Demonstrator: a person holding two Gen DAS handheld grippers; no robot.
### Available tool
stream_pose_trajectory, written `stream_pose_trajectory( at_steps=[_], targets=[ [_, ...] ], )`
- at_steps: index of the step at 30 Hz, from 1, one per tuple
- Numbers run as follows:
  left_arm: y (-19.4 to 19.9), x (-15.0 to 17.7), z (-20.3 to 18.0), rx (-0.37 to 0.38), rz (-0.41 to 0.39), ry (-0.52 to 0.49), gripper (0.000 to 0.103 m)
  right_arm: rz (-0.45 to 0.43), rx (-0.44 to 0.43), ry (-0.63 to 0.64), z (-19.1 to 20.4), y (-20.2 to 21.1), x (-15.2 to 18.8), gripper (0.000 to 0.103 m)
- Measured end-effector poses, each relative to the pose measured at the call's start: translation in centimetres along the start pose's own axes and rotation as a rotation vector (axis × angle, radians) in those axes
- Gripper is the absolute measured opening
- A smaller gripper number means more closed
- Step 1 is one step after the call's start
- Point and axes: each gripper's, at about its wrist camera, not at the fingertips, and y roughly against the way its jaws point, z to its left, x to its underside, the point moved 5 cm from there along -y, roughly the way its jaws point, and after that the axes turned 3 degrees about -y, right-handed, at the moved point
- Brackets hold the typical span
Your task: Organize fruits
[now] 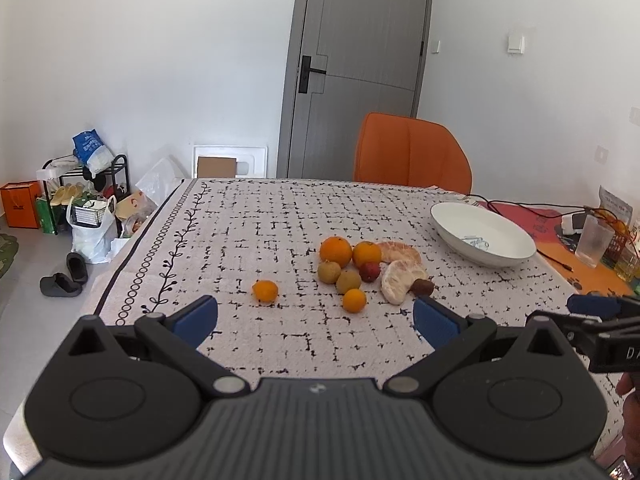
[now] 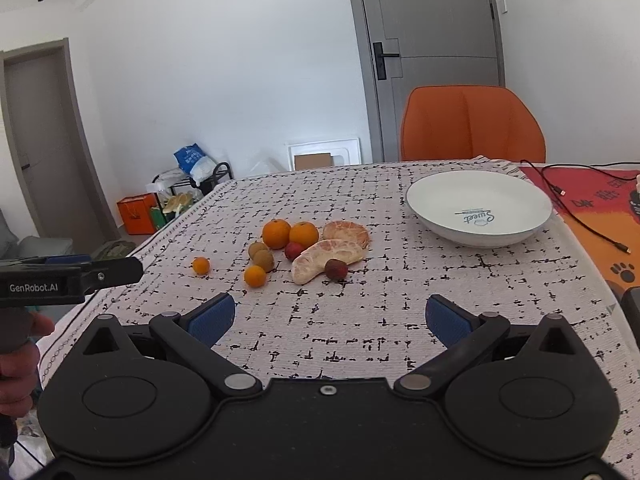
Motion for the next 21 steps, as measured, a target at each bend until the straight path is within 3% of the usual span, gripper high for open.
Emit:
stream_pose_trajectory(
  at_steps=[18, 21],
  targets=[
    [-4.2, 0.0, -1.3, 0.019, 0.03, -0.05, 0.1, 0.025, -0.048, -0.03, -2.0, -3.0, -0.6, 0.102],
    [-5.2, 0.1, -1.5, 0.037, 0.048, -0.049, 0.097, 0.027, -0.053, -0.024, -2.2, -3.8, -0.7, 0.097]
  ],
)
